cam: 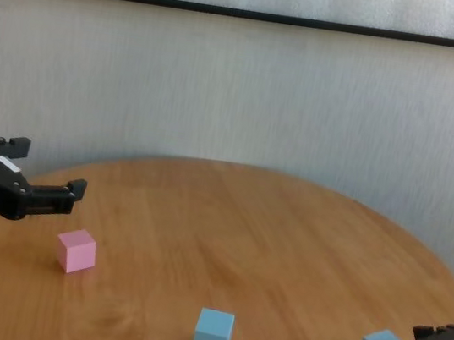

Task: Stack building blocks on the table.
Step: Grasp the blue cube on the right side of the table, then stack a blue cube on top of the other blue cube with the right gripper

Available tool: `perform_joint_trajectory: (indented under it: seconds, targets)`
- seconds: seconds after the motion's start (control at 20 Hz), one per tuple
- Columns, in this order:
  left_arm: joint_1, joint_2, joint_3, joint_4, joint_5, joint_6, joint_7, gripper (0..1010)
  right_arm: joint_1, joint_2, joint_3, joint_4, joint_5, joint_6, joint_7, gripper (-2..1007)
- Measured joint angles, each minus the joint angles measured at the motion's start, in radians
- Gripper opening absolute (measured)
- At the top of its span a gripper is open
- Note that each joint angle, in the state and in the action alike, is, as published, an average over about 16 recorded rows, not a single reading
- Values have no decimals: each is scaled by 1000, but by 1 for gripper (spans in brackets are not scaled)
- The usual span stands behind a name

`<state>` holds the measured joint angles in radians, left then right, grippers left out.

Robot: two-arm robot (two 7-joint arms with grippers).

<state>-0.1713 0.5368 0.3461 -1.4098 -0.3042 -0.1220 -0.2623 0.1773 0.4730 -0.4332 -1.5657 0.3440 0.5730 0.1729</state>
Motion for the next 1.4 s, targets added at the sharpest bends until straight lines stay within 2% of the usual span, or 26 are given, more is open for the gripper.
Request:
perform_joint_trajectory:
  seconds: [0.25, 0.7, 1.05, 1.2, 1.3, 1.4]
  targets:
    - [0, 0, 0, 0, 0, 0, 0, 999, 0, 0, 0, 0, 1, 0, -1, 797]
    - [0, 0, 0, 0, 0, 0, 0, 999, -1, 1, 1, -1, 2, -1, -2, 529]
    - [0, 0, 0, 0, 0, 0, 0, 999, -1, 1, 1, -1, 2, -6, -1, 395]
    - [0, 0, 0, 0, 0, 0, 0, 999, -2, 8, -3, 1, -12, -41, 7, 370]
    - [0, 0, 0, 0, 0, 0, 0, 999, -2, 15, -9, 7, -29, -84, 16, 364]
    - [0, 0, 0, 0, 0, 0, 0, 999, -1, 24, -16, 15, -50, -142, 31, 364]
